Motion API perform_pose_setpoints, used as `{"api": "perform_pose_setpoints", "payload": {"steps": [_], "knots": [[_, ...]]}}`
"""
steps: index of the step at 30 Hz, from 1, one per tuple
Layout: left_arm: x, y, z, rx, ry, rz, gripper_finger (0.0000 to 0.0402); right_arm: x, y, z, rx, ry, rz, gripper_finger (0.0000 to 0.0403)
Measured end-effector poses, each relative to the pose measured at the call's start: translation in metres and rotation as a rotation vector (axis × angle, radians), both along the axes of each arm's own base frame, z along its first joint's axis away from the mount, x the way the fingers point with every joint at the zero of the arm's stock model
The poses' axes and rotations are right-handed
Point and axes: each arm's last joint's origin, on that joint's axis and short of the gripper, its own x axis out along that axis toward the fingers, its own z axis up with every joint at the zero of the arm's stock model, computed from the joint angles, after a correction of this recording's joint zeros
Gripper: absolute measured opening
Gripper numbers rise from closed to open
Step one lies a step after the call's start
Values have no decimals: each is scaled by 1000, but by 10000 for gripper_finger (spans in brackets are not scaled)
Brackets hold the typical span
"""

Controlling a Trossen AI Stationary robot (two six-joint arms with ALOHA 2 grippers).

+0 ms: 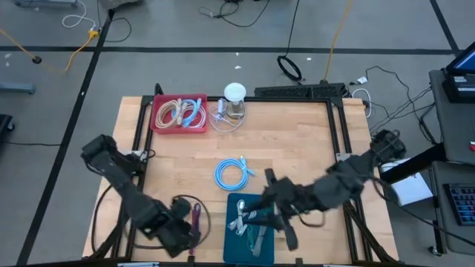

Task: Pick & Place USB Port
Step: Put the red USB cable into the blue bin

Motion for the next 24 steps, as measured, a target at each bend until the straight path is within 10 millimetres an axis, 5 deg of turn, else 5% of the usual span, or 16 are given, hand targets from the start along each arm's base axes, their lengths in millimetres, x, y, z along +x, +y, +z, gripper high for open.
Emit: {"api": "perform_pose_setpoints", "payload": {"steps": [6,11,17,24], "knots": [[29,2,-37,9,136,-68,125,-21,20,-12,-62,84,-41,109],[39,7,-49,9,175,-66,188,-24,31,-36,-51,161,-80,109],[36,15,-77,11,229,-41,264,-19,36,-59,4,194,-113,109],[25,14,-114,-19,233,-20,268,-17,44,-71,49,157,-96,109]]}}
